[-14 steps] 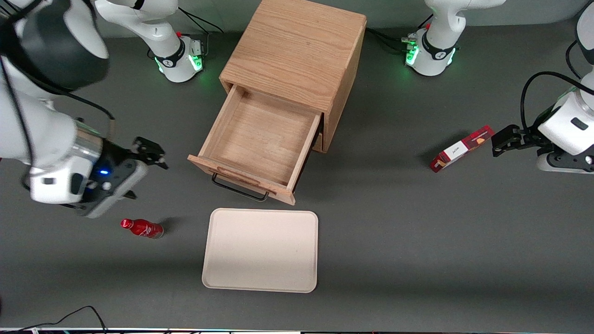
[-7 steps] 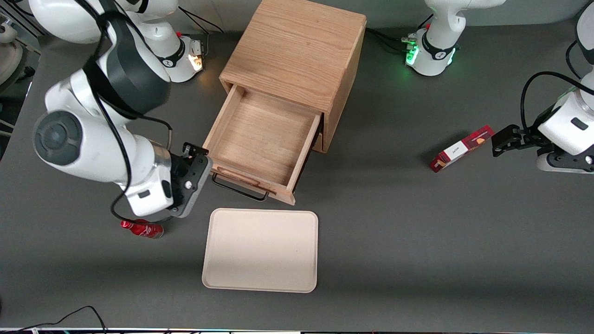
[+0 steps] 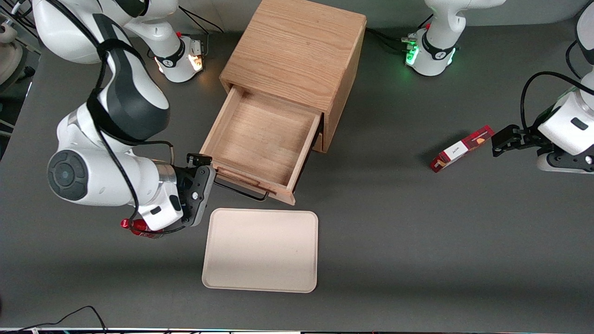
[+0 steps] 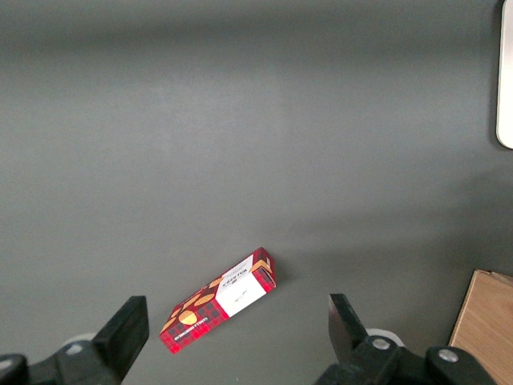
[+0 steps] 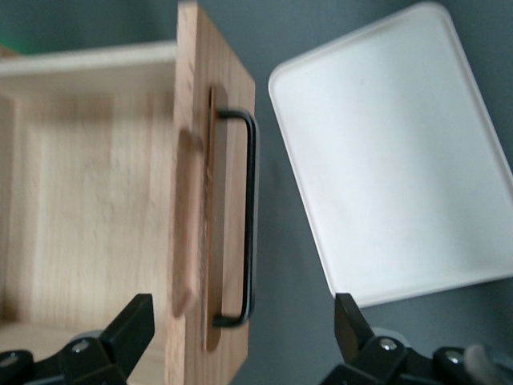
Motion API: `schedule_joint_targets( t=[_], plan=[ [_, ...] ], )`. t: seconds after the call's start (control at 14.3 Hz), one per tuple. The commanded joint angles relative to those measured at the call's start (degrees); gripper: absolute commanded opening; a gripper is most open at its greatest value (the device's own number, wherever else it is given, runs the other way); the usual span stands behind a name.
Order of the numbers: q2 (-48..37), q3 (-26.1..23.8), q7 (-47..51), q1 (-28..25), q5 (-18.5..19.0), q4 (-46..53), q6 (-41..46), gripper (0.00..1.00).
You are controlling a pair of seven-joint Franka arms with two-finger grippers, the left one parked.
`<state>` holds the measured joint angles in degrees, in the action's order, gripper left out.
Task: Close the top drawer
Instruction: 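Move the right gripper to the open drawer's black handle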
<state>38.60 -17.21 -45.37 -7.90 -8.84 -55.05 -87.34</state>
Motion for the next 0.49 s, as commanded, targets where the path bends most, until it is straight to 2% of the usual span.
schedule_joint_targets(
  t=[0.0,0.07,0.42],
  plan=[
    [3.05,-0.90,-1.74,0.87,-3.28,1.61,-1.95,1.00],
    [3.84,-0.81,-1.74,0.78,-4.16,1.53,-2.04,1.00],
    [8.15,-0.72,-2.35,0.17,-3.82,1.44,-1.95,1.00]
  ],
)
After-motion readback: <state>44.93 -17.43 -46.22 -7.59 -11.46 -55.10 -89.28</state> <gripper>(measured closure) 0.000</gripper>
